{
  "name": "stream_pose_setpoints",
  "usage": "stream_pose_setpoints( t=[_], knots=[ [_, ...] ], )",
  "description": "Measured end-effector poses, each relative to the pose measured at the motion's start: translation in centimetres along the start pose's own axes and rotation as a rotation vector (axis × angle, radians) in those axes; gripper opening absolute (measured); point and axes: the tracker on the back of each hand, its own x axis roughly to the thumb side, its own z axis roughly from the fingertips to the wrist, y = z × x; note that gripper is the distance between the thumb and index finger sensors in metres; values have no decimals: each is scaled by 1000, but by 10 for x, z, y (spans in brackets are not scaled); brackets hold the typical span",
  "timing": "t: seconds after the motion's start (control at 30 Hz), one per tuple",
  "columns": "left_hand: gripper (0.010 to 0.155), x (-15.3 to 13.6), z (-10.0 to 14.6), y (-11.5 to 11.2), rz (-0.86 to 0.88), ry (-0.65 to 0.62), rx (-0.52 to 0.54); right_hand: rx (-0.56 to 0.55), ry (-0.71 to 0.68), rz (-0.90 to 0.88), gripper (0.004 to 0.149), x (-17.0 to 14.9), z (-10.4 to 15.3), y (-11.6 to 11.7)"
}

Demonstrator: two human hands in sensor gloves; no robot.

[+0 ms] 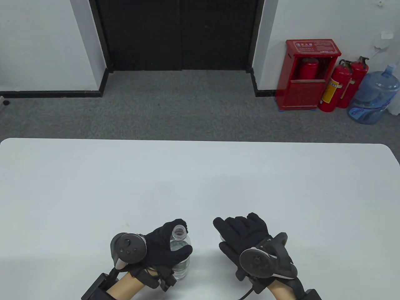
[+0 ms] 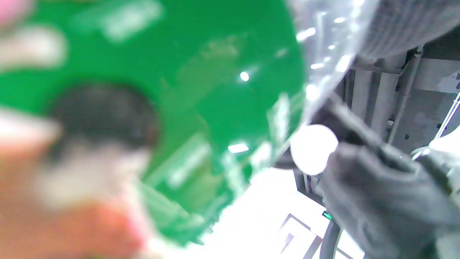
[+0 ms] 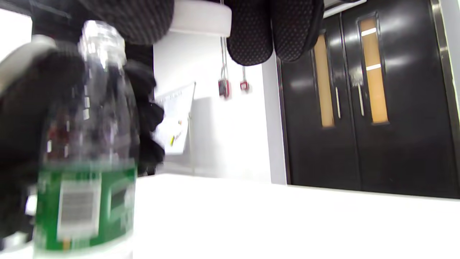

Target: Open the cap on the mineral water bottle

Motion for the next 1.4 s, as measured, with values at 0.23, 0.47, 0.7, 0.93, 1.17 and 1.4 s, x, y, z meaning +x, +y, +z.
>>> stream_pose_setpoints(
  t=[0.23,0.47,0.7,0.93,1.17,1.4],
  knots=[
    [76,0,1,1,-24,-1,4,250,9,-20,64,-12,11,64],
    [76,0,1,2,-37,-8,5,373,54,22,63,-12,9,101],
    [76,0,1,2,-39,-12,4,434,17,99,59,-8,9,120],
    [76,0,1,2,-41,-11,6,413,-10,134,56,-5,14,127],
    [76,-1,1,2,-43,-9,4,447,20,119,64,-8,14,129],
    [76,-1,1,3,-44,-10,5,374,51,44,65,-11,12,118]
  ],
)
